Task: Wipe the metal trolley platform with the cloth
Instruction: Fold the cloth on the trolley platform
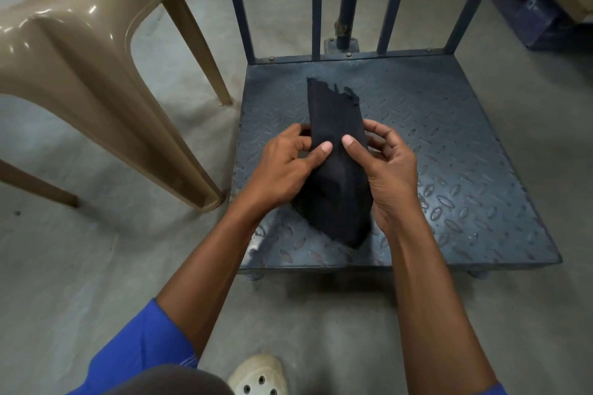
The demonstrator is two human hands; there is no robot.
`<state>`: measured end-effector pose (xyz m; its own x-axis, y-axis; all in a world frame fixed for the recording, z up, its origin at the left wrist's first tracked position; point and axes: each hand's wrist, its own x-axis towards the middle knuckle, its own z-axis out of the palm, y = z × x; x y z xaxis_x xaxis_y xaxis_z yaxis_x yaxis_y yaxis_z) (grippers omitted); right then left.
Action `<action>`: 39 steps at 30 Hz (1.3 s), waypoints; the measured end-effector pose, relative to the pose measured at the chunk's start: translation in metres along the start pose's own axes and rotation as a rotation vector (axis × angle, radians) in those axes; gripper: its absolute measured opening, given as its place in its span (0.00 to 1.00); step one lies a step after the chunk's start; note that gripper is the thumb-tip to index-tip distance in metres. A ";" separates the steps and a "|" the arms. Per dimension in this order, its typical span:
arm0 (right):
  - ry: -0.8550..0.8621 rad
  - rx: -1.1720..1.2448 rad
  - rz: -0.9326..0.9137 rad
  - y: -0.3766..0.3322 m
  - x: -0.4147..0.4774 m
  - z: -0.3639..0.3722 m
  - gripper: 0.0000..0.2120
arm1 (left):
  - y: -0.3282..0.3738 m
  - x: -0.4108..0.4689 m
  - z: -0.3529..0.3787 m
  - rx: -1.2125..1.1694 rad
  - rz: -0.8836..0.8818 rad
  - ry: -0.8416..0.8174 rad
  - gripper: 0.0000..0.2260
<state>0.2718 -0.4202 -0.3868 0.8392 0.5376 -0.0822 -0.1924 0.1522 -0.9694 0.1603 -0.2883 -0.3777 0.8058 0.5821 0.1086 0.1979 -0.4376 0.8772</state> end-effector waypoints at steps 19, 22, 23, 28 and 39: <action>-0.107 -0.814 0.070 0.025 0.002 -0.011 0.27 | -0.034 -0.009 0.008 0.180 -0.489 0.017 0.37; -0.049 -1.086 -0.111 0.033 -0.003 -0.009 0.24 | -0.031 -0.021 0.012 0.620 -0.226 0.037 0.31; -0.024 -1.152 -0.183 0.032 -0.005 -0.008 0.24 | -0.029 -0.023 0.012 0.694 -0.168 0.048 0.28; -0.129 -1.196 -0.318 0.021 -0.009 -0.002 0.24 | -0.030 -0.036 0.007 0.642 -0.122 0.076 0.20; 0.028 -1.331 -0.071 0.038 0.035 0.021 0.38 | -0.030 -0.080 0.047 0.583 -0.289 0.236 0.30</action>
<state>0.2836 -0.3782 -0.4219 0.8399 0.5426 -0.0115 0.4786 -0.7504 -0.4559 0.1164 -0.3540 -0.4343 0.5459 0.8353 0.0649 0.7072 -0.5010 0.4988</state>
